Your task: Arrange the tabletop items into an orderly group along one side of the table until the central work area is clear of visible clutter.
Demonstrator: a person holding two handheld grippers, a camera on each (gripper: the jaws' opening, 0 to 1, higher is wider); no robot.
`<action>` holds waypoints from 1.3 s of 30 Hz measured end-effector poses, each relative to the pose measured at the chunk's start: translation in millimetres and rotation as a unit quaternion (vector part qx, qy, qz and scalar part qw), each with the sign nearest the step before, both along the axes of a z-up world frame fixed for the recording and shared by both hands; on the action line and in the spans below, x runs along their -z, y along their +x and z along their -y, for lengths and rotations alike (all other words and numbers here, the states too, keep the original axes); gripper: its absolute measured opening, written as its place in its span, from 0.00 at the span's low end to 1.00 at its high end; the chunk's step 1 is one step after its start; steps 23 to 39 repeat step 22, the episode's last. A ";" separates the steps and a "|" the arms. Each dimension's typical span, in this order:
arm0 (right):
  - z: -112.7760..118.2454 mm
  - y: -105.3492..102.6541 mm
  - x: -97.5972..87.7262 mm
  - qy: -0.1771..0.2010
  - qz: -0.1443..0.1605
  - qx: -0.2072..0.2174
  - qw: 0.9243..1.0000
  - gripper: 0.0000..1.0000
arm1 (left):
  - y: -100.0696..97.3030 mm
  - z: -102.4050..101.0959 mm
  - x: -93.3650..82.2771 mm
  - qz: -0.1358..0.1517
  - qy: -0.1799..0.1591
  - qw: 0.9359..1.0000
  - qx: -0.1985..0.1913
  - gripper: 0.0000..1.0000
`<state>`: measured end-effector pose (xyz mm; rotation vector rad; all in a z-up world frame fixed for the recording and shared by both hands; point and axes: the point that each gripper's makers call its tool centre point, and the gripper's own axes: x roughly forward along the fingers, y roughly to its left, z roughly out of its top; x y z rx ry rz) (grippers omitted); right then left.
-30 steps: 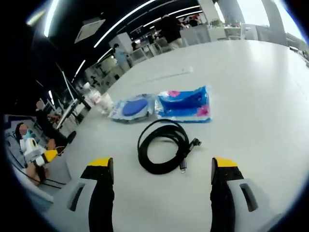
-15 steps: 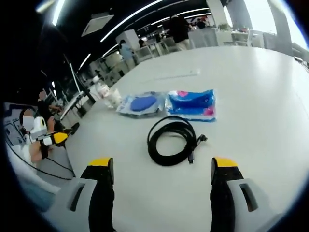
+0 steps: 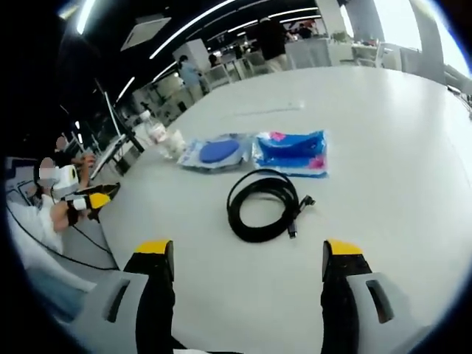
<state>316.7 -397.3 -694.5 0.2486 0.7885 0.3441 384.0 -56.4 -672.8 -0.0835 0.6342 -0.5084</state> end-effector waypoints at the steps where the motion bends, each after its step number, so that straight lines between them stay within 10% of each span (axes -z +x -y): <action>1: 0.5 -0.9 0.3 0.000 -0.001 0.001 1.000 0.81 | 1.6 -0.1 -0.7 0.001 -0.002 1.000 -0.001 0.93; 39: 5.9 -7.1 6.9 0.032 -0.038 0.018 0.999 0.74 | 22.5 -14.0 -1.7 0.000 -0.012 1.000 -0.010 0.95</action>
